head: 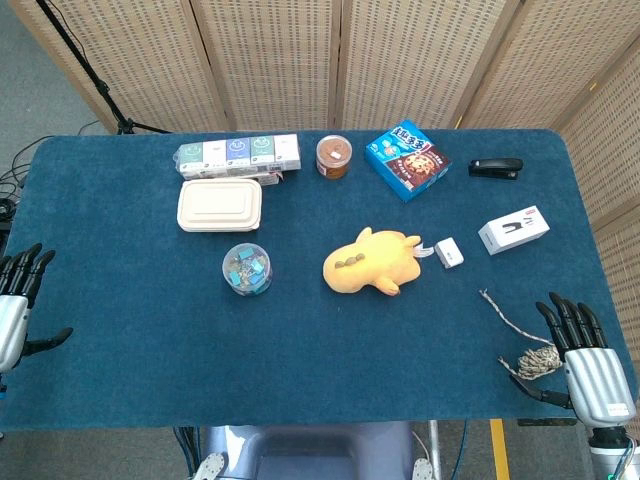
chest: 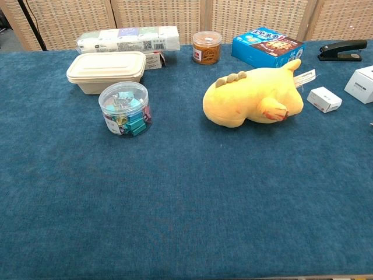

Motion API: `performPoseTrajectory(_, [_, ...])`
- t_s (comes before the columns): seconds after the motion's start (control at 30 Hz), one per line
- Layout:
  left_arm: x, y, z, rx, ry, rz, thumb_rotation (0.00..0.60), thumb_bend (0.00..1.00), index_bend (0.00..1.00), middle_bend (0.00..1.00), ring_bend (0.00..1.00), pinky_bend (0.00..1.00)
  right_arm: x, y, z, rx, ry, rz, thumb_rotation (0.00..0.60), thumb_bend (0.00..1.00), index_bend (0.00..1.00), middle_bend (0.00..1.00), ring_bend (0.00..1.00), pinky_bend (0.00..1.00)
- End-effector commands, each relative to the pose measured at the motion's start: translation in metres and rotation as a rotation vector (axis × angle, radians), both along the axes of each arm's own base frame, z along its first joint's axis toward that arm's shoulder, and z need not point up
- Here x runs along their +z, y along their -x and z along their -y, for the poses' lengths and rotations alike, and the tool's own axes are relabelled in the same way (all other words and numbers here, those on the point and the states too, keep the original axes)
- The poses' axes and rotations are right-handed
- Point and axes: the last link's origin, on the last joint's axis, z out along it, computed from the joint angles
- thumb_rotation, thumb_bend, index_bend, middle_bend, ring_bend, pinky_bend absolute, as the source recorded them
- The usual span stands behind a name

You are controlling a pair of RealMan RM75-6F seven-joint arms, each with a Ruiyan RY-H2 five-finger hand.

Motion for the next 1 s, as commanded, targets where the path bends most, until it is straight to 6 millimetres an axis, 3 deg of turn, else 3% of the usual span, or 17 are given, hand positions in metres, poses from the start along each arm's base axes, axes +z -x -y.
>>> performPoseTrajectory(0.03, [0.001,0.000,-0.001,0.002,-0.002,0.000,0.600,0.00,0.00,0.00,0.00,0.00,0.000,0.000,0.000,0.000,0.000,0.000,0.000,0.00,0.00,0.00,0.00,0.00])
performPoseTrajectory(0.33, [0.004,-0.001,-0.003,0.004,-0.013,0.009,0.600,0.00,0.00,0.00,0.00,0.00,-0.005,-0.001,0.002,0.009,-0.018,-0.009,0.000,0.00,0.00,0.00,0.00,0.00])
performPoseTrajectory(0.5, [0.007,-0.006,-0.006,-0.019,-0.020,0.024,0.600,0.00,0.00,0.00,0.00,0.00,-0.018,-0.013,0.018,0.042,-0.066,-0.033,0.000,0.00,0.00,0.00,0.00,0.00])
performPoseTrajectory(0.77, [0.007,-0.012,-0.014,-0.051,-0.012,0.027,0.600,0.00,0.00,0.00,0.00,0.00,-0.044,-0.070,0.058,0.172,-0.151,-0.095,0.000,0.00,0.00,0.00,0.00,0.00])
performPoseTrajectory(1.0, [0.009,-0.010,-0.016,-0.042,-0.013,0.042,0.600,0.00,0.00,0.00,0.00,0.00,-0.088,-0.132,0.091,0.282,-0.251,-0.071,0.000,0.00,0.00,0.00,0.00,0.00])
